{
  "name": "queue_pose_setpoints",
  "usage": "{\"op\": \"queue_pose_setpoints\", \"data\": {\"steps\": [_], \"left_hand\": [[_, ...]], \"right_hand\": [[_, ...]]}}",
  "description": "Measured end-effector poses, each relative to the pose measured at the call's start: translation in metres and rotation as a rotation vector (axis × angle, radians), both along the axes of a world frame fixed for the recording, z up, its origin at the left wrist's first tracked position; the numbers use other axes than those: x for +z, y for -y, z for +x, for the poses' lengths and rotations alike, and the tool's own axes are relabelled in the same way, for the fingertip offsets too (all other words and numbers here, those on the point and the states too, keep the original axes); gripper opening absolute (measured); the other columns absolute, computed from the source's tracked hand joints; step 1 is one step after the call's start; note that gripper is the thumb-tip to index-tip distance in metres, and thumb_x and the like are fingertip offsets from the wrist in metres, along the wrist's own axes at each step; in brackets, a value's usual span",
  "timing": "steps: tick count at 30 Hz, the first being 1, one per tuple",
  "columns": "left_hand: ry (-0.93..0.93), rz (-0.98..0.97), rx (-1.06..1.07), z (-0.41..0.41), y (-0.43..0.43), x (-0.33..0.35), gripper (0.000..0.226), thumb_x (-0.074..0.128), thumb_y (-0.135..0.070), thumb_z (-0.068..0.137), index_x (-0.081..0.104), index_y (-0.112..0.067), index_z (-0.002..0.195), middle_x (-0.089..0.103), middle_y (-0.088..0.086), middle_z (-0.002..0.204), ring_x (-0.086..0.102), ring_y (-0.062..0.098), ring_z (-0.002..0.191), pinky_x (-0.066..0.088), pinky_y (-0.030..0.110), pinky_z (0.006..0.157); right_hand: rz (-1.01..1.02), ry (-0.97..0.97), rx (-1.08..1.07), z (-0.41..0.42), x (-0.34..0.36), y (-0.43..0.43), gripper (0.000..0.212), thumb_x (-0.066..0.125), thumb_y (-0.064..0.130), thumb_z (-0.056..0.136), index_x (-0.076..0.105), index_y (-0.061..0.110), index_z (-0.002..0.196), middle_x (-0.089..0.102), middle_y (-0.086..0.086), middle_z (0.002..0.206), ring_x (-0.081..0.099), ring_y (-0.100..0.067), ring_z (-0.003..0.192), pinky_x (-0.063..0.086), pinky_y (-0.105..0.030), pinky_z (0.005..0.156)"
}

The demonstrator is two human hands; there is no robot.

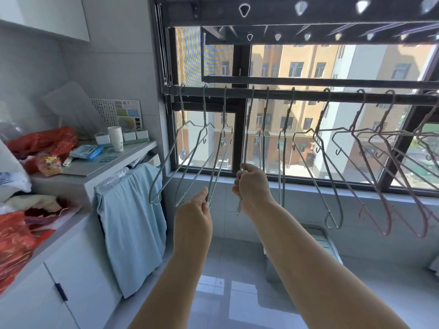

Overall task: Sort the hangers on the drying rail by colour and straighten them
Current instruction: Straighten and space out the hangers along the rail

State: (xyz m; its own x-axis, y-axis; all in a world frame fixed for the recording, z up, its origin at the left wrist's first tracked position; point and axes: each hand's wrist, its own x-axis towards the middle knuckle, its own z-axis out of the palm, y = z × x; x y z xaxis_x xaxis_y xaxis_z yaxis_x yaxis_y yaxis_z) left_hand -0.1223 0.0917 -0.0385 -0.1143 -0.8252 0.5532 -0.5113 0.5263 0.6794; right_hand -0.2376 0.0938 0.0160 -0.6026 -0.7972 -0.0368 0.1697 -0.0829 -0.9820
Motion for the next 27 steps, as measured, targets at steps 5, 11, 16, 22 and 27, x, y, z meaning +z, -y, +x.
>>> {"op": "queue_pose_setpoints", "data": {"steps": [5,11,16,22,27], "left_hand": [[-0.006,-0.003,-0.001,-0.001,-0.001,0.0,0.034,0.05,-0.002,0.088,0.055,-0.007,0.121,0.066,0.009,0.112,0.064,0.019,0.1,0.034,0.006,0.078],[-0.007,-0.038,-0.001,-0.003,-0.009,0.001,0.039,0.053,-0.005,0.087,0.05,-0.008,0.126,0.06,0.01,0.122,0.057,0.02,0.112,0.037,0.017,0.093],[-0.094,-0.26,-0.081,-0.013,-0.019,0.008,0.031,0.052,-0.008,0.086,0.057,-0.002,0.116,0.063,0.014,0.114,0.06,0.025,0.106,0.039,0.019,0.095],[-0.027,-0.102,-0.162,-0.041,-0.018,0.006,0.06,0.047,-0.039,0.088,0.037,0.0,0.132,0.048,0.02,0.13,0.047,0.032,0.121,0.04,0.047,0.1],[0.025,0.001,-0.207,-0.062,-0.015,0.005,0.062,0.05,-0.032,0.09,0.025,-0.003,0.139,0.039,0.016,0.138,0.039,0.028,0.127,0.031,0.037,0.105]], "right_hand": [[-0.01,0.041,0.013,-0.001,0.003,-0.004,0.044,0.027,-0.005,0.092,0.04,0.006,0.133,0.042,0.001,0.077,0.036,-0.01,0.059,0.034,-0.019,0.047],[-0.013,-0.006,0.093,0.002,0.007,-0.011,0.026,0.032,-0.002,0.095,0.045,0.011,0.114,0.044,-0.002,0.08,0.041,-0.01,0.064,0.043,-0.023,0.058],[0.202,-0.609,0.111,-0.003,0.022,-0.033,0.013,0.04,0.017,0.096,0.048,0.012,0.105,0.05,-0.006,0.098,0.051,-0.014,0.076,0.043,-0.012,0.063],[0.21,-0.824,-0.057,-0.03,0.029,-0.039,0.041,0.045,0.012,0.092,0.035,0.011,0.132,0.039,-0.013,0.137,0.048,-0.03,0.118,0.041,-0.042,0.103],[0.362,-0.657,0.066,-0.032,0.021,-0.019,0.033,0.039,0.001,0.091,0.032,0.0,0.123,0.046,-0.01,0.099,0.05,-0.023,0.085,0.04,-0.021,0.063]]}}
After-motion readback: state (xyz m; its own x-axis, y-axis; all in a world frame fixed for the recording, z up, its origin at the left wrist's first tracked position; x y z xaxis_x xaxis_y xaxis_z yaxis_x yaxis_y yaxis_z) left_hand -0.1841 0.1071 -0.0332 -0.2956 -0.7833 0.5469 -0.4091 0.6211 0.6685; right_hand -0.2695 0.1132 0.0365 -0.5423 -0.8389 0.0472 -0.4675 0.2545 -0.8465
